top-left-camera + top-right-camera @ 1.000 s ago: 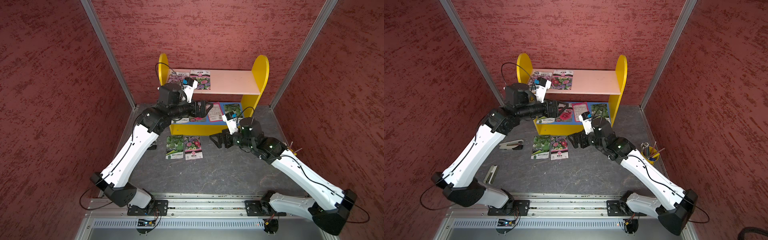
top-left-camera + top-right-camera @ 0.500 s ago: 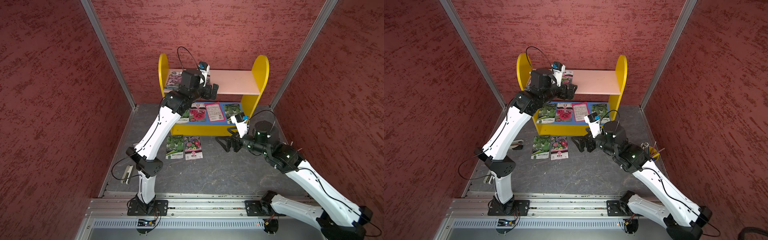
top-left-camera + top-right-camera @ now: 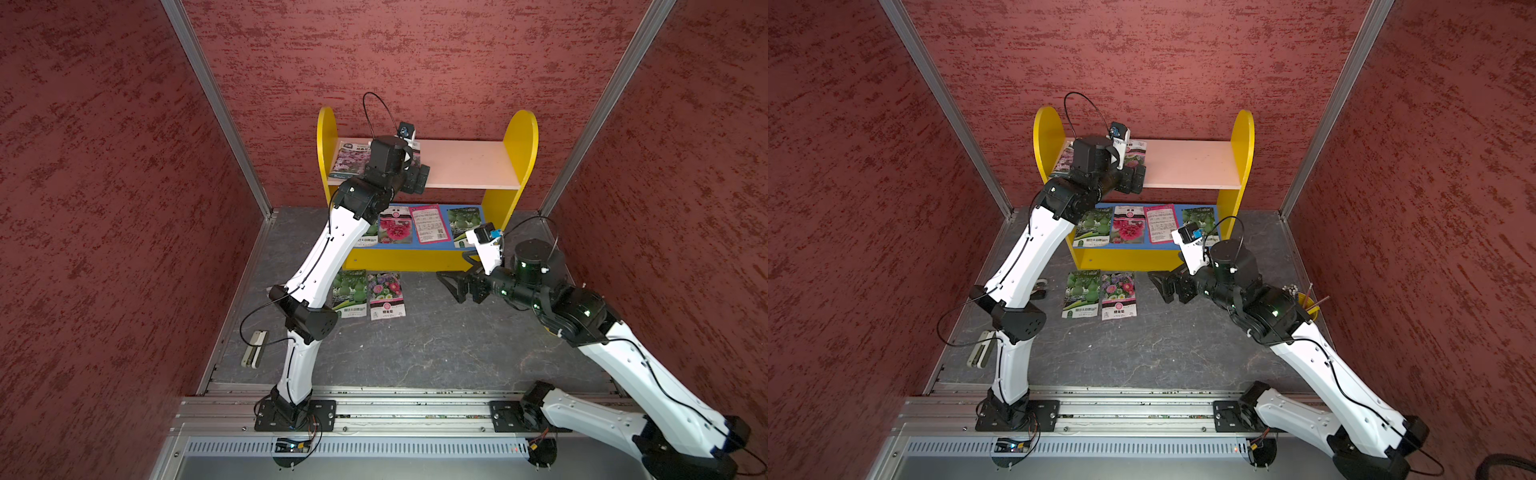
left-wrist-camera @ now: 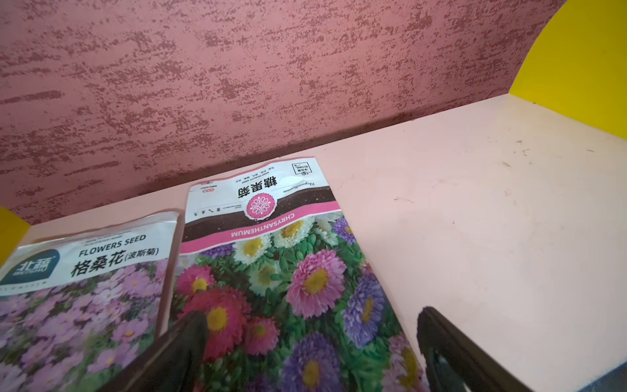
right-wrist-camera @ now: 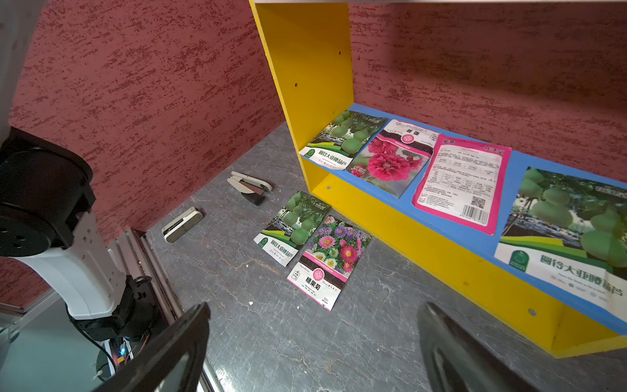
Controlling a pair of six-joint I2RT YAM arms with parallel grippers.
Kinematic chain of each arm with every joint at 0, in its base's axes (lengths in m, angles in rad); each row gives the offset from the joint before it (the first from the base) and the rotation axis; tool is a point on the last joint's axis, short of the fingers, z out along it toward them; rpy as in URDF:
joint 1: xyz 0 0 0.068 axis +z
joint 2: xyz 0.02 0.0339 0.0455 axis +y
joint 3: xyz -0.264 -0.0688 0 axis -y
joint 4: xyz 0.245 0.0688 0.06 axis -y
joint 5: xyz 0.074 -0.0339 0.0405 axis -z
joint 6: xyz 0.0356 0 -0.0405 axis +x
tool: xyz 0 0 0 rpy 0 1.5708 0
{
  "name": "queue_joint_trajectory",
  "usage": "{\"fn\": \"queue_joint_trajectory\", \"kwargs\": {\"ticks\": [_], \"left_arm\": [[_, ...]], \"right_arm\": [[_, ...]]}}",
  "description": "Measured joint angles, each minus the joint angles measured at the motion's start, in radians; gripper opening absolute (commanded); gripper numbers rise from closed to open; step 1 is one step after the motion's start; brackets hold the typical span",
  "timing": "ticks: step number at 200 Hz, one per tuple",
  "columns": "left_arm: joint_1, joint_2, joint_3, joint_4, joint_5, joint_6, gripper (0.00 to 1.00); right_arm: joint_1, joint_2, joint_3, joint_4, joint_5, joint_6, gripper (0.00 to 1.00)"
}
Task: Take the seed bag off the shelf
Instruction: Adjust the seed packet on the shelf.
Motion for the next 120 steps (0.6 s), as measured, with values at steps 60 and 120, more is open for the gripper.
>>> {"fn": "queue_joint_trajectory", "kwargs": {"ticks": [60, 120], "left_arm": [[0.0, 0.0, 0.002, -0.048, 0.063, -0.009, 1.0], [0.002, 0.0, 0.011, -0.076, 0.148, -0.056, 1.0]], "right_arm": [[0.0, 0.01, 0.0, 0.0, 0.016, -0.002, 0.98], [0.0, 0.01, 0.0, 0.001, 0.023, -0.002, 0.98]]}}
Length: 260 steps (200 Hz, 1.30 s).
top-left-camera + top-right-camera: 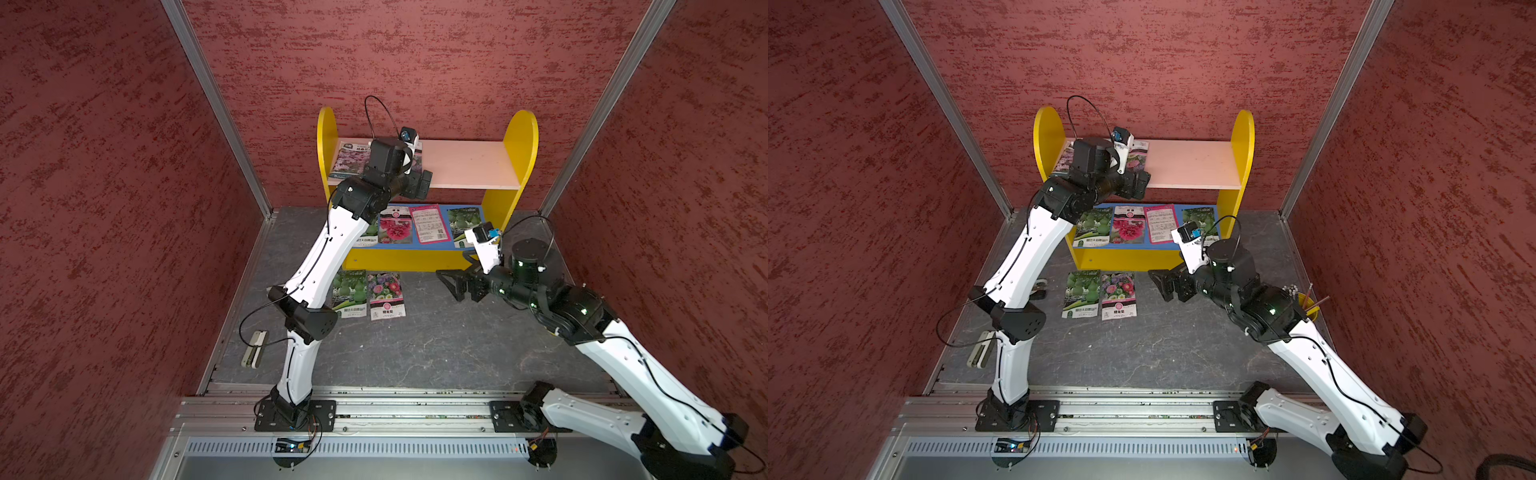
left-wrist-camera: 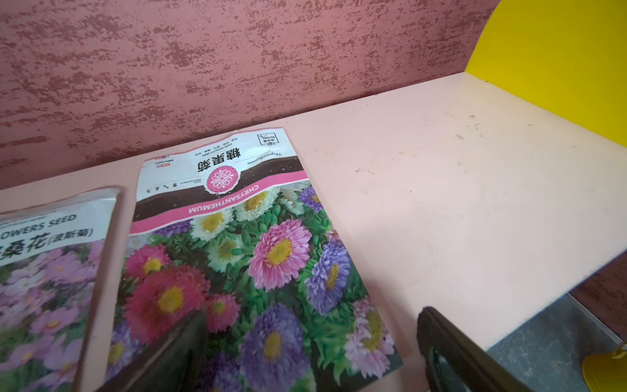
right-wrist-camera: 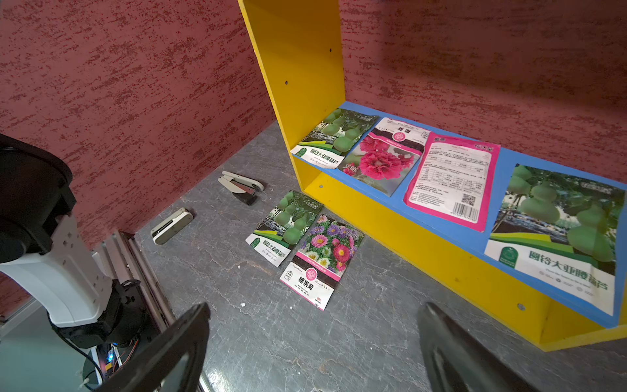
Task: Take the seed bag off the shelf
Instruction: Adjust the seed packet on the shelf.
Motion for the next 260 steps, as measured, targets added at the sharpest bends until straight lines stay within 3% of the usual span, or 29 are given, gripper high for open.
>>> {"fn": "queue_joint_trajectory", "kwargs": {"ticks": [113, 203, 260], "left_arm": [[-0.033, -0.022, 0.015, -0.057, 0.19, -0.064, 1.0], [-0.027, -0.031, 0.014, -0.045, 0.19, -0.104, 1.0], [-0.013, -0.042, -0.064, 0.081, 0.189, -0.13, 1.0]], "right_arm": [[0.0, -0.003, -0.008, 0.009, 0.004, 0.009, 0.98], [0.0, -0.008, -0.008, 0.024, 0.003, 0.037, 0.99], [0.0, -0.023, -0.008, 0.025, 0.004, 0.037, 0.98]]}}
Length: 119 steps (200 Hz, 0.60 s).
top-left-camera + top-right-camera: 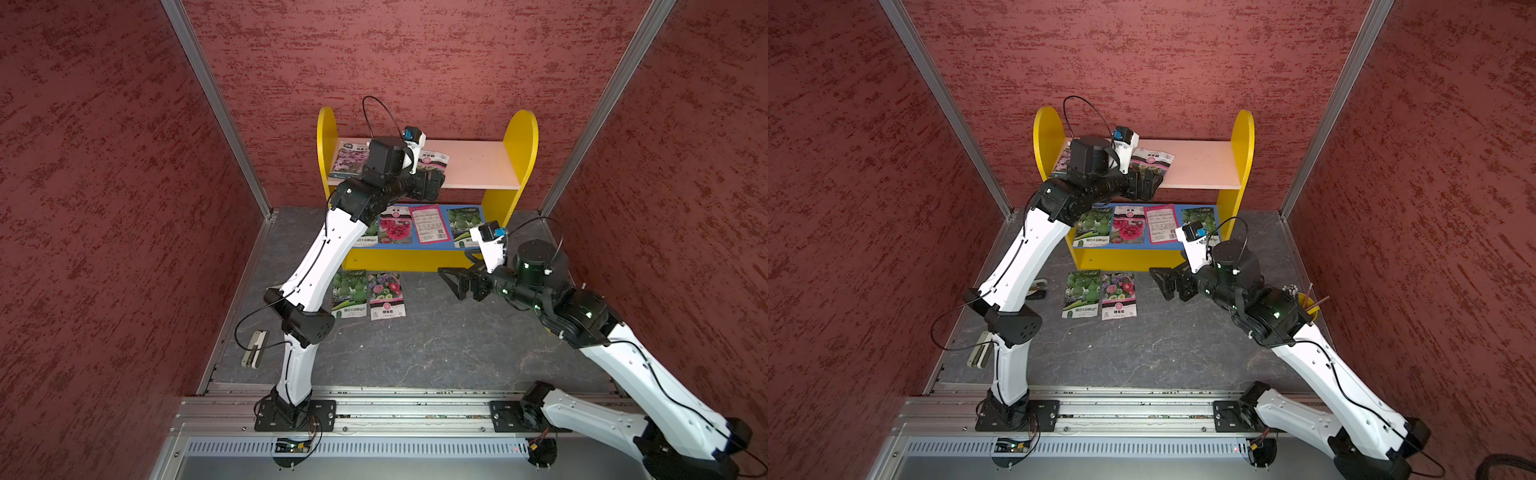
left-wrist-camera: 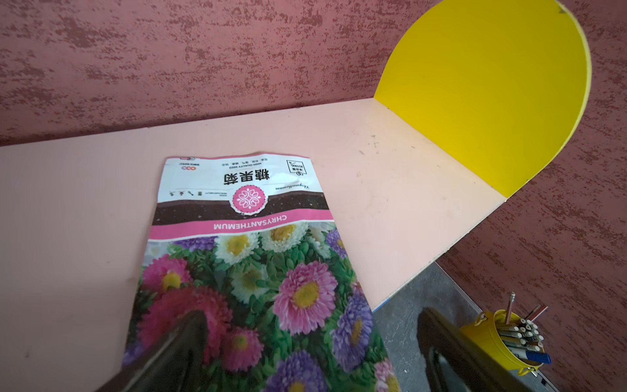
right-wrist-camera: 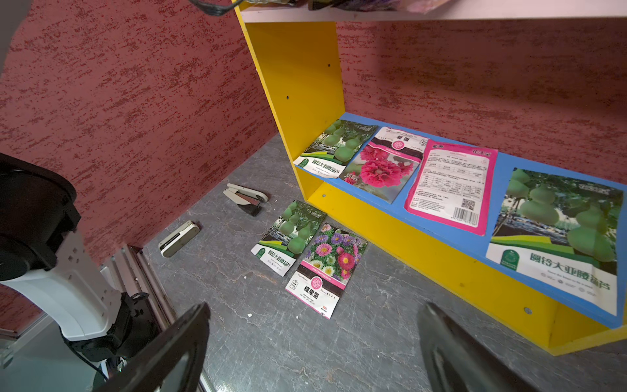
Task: Take the seed bag off the shelf
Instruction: Adjust the seed packet on the shelf.
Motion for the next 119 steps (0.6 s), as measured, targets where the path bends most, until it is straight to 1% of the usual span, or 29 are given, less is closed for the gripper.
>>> {"fn": "queue_joint_trajectory", "kwargs": {"ticks": [34, 65, 97, 119], "left_arm": [[0.0, -0.009, -0.008, 0.05, 0.0, 0.0, 1.0], [0.0, -0.069, -0.038, 0.06, 0.004, 0.005, 1.0], [0.0, -0.173, -0.092, 0.056, 0.027, 0.023, 1.0], [0.0, -0.277, -0.192, 0.052, 0.062, 0.046, 1.0]], "right_arm": [[0.0, 0.0, 0.0, 0.011, 0.0, 0.003, 0.98], [0.0, 0.005, 0.0, 0.045, 0.005, 0.027, 0.98], [0.0, 0.024, -0.022, 0.146, 0.048, 0.137, 0.98], [0.0, 0.047, -0.042, 0.229, 0.077, 0.239, 0.97]]}}
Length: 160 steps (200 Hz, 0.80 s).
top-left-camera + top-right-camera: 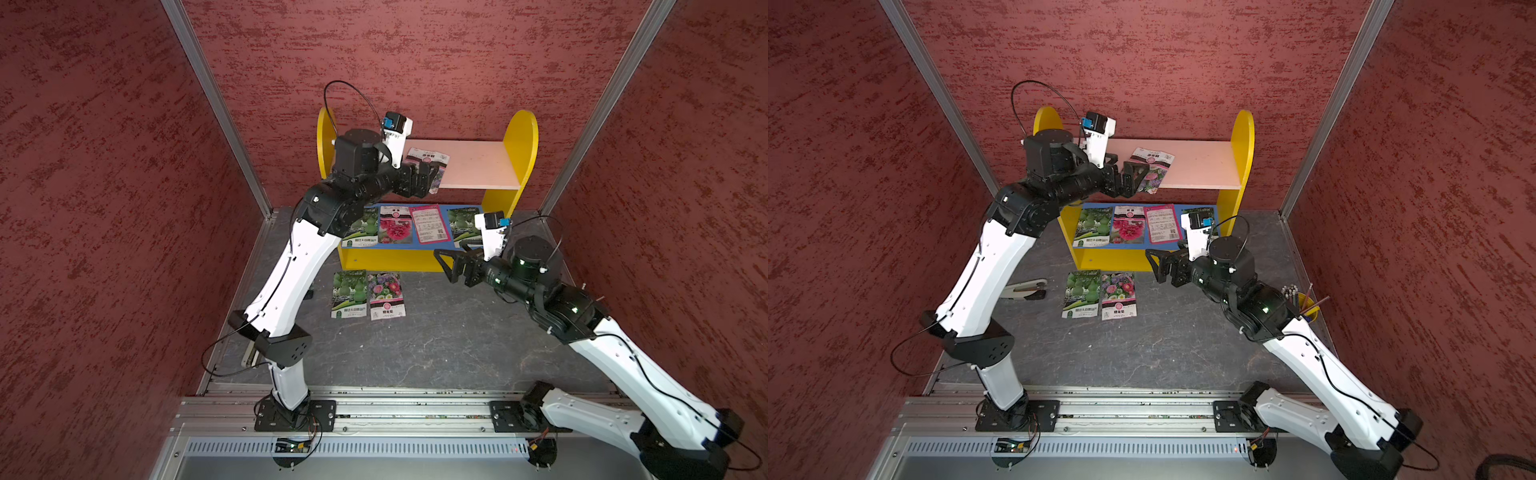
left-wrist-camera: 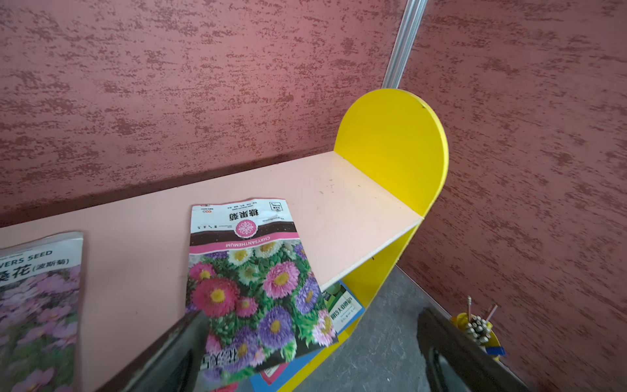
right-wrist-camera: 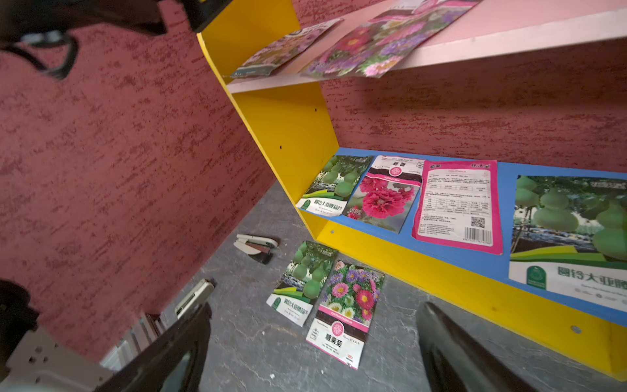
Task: Take the seed bag off the shelf
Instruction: Adjust the seed packet on the shelf.
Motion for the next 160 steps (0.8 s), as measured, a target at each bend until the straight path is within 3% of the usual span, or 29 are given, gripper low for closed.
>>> {"fn": "queue_joint_trajectory", "kwargs": {"ticks": [50, 70, 103, 160], "left_arm": [[0.006, -0.289, -0.431, 0.037, 0.081, 0.011, 1.0], [0.011, -0.4, -0.613, 0.066, 0.122, -0.008, 1.0], [0.019, -0.558, -0.886, 0.163, 0.209, -0.065, 1.0], [0.04, -0.661, -1.104, 0.267, 0.3, -0.151, 1.0]], "right_arm": [[-0.014, 0.068, -0.013, 0.184, 0.045, 0.21, 0.89], [-0.035, 0.088, -0.019, 0.26, 0.045, 0.282, 0.8], [-0.089, 0.131, -0.018, 0.365, 0.031, 0.383, 0.77], [-0.183, 0.244, -0.011, 0.478, -0.046, 0.525, 0.63]]}}
